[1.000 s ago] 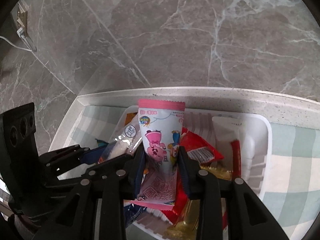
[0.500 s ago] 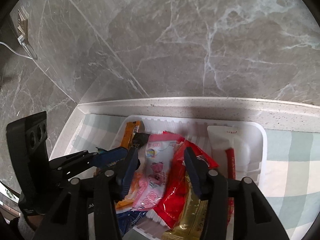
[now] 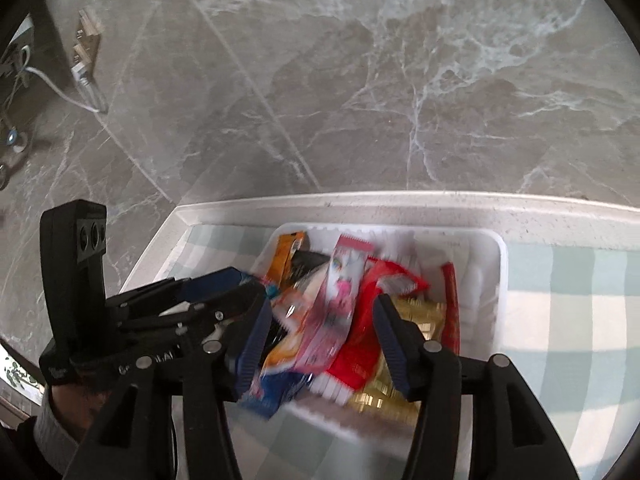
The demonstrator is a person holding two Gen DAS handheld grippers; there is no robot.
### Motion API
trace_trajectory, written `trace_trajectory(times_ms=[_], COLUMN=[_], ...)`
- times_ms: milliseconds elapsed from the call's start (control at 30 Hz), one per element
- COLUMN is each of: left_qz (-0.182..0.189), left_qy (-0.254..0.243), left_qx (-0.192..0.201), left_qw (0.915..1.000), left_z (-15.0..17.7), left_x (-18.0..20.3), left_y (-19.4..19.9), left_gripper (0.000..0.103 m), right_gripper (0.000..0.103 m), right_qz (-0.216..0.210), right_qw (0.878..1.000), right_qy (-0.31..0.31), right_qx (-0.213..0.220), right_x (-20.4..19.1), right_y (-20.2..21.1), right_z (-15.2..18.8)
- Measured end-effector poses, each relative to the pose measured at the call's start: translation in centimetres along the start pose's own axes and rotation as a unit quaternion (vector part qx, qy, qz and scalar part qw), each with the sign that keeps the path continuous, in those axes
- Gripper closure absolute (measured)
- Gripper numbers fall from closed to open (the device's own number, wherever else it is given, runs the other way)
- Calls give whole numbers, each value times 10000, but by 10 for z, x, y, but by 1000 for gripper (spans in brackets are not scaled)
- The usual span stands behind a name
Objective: Organize snacks
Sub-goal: 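Move the left tool to the red heart packet while the right tool reaches the green packet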
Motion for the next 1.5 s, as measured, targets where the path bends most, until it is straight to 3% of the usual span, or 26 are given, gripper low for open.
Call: trace_trajectory(times_ms=[367, 533, 667, 767, 900, 1100, 1300, 1500], left_qz=[-150, -227, -293, -323, -385, -418, -408, -230], left_qy=[-2, 165, 309, 396, 499, 590, 374, -258], left_qx=[-148, -272, -335, -370, -413, -434, -519, -703], left_qw=[9998, 9992, 9985, 9980, 9972, 9964, 9971, 9969], left_z=[90, 140, 176, 196, 217, 238, 249, 268], left_x=[2, -6, -14, -19, -23, -25, -16, 4], left_y=[71, 97, 120, 134, 146, 160, 166, 169], left_gripper=[58, 58, 58, 58, 58, 58, 58, 58], right_gripper=[43, 42, 42, 42, 42, 42, 42, 40], right_qz=[-227, -455, -517, -532, -270, 128, 907, 1418], right_qw=[9986, 9927, 9766, 9566, 9381, 9475, 9637, 9645], right_qy=[320, 835, 1713, 2435, 3015, 2749, 2071, 1739], right_qx=[-352, -737, -1192, -1510, -1684, -1626, -1418, -1393], right_x=[-43, -75, -113, -136, -148, -134, -102, -73], right_y=[31, 34, 25, 17, 8, 2, 9, 24], right_z=[76, 121, 163, 190, 215, 220, 207, 202])
Point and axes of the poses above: each gripper's, at about its wrist camera, not at the fingertips, and y roughly against the way its jaws point, x to its right, z to its underside, the point moved 2 cm from there along -y, roughly the way its jaws point, and after that the axes turned 4 degrees about y, right-handed, at the moved point
